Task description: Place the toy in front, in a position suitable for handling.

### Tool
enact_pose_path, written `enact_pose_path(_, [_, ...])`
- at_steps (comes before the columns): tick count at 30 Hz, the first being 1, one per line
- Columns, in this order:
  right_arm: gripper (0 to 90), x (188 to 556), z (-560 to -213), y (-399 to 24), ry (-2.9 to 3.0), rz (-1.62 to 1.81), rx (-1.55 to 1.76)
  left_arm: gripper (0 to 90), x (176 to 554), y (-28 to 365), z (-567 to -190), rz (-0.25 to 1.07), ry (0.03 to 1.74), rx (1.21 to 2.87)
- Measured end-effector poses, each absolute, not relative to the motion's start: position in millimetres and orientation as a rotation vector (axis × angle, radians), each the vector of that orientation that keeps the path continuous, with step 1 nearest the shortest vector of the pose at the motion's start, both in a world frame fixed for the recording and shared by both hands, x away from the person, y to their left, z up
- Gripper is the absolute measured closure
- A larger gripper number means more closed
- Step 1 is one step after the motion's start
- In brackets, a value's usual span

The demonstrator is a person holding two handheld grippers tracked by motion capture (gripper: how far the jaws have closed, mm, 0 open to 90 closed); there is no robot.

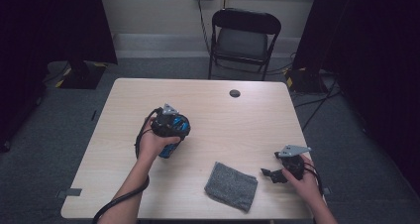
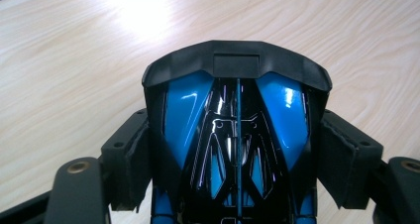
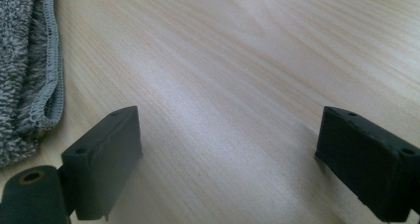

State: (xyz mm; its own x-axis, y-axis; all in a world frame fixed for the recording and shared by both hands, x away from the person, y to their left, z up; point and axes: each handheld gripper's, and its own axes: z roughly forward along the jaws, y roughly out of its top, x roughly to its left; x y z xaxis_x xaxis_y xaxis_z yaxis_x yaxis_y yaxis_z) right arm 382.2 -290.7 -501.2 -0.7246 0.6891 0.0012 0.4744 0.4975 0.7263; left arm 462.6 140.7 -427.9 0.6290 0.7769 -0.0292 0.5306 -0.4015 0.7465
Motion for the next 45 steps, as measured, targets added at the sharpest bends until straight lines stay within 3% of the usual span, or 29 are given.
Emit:
enact_pose_path(13, [9.2, 382.2, -501.2, -290.8, 2.457, 1.057, 0.98, 25.5, 486.4, 94.3, -435.9, 0.376, 0.995, 2.134])
enact_pose_path(24, [9.2, 383.1, -501.2, -291.0, 2.464, 1.06, 0.97, 25.5, 502.5, 63.1, -469.6, 0.348, 1.011, 2.207])
enact_pose_path(45, [9.1, 383.2, -501.2, -291.0, 2.464, 1.06, 0.968, 25.2, 506.9, 56.3, -487.2, 0.372, 1.033, 2.207])
